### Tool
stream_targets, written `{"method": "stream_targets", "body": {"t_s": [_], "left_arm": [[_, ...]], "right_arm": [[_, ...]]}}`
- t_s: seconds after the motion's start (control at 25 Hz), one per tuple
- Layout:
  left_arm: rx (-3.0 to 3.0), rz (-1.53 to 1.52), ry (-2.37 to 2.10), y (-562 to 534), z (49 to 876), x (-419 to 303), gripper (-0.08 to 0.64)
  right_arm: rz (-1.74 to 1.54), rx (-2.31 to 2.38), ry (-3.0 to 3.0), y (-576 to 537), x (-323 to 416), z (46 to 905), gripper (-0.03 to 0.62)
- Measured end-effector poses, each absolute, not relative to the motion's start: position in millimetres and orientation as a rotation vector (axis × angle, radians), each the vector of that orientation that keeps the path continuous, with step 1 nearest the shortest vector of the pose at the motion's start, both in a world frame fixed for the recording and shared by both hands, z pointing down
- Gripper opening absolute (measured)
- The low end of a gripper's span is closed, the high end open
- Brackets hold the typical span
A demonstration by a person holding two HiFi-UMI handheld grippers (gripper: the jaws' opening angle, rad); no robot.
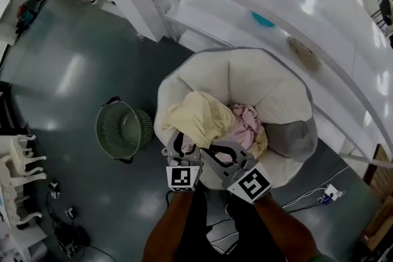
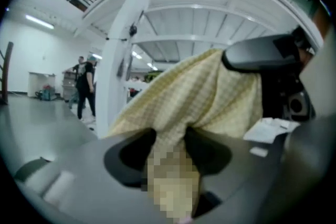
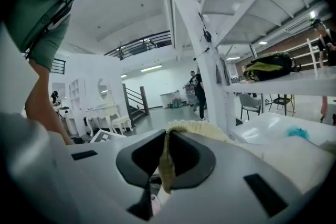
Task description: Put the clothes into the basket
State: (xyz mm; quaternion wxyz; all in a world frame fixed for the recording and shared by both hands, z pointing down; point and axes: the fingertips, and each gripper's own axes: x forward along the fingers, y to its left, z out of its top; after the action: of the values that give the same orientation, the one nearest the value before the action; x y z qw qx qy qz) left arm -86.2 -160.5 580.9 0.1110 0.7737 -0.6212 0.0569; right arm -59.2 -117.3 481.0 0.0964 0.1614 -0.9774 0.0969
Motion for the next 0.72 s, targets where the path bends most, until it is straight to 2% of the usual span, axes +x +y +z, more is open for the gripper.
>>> {"method": "stream_targets", "body": {"t_s": [0.4,0.56,0.72], "left_arm": [[2.077,-0.124,-2.329,-85.0,384.9,-278.4,0.192],[2.023,-0.204,-2.489,-40.6,316.6,-363.7,0.173],[2.030,-0.143,-2.584,-19.3,280.0,-432.3,0.167]], "right_arm": [[0.354,0.174,-3.176,-58.7,-206.7,309.7,0.023],[0.293,0.030,-3.211,-39.9,-277.9,272.8,0.023],[0.276,-0.024,-3.233,-39.8,-346.4,260.1,0.023]]}}
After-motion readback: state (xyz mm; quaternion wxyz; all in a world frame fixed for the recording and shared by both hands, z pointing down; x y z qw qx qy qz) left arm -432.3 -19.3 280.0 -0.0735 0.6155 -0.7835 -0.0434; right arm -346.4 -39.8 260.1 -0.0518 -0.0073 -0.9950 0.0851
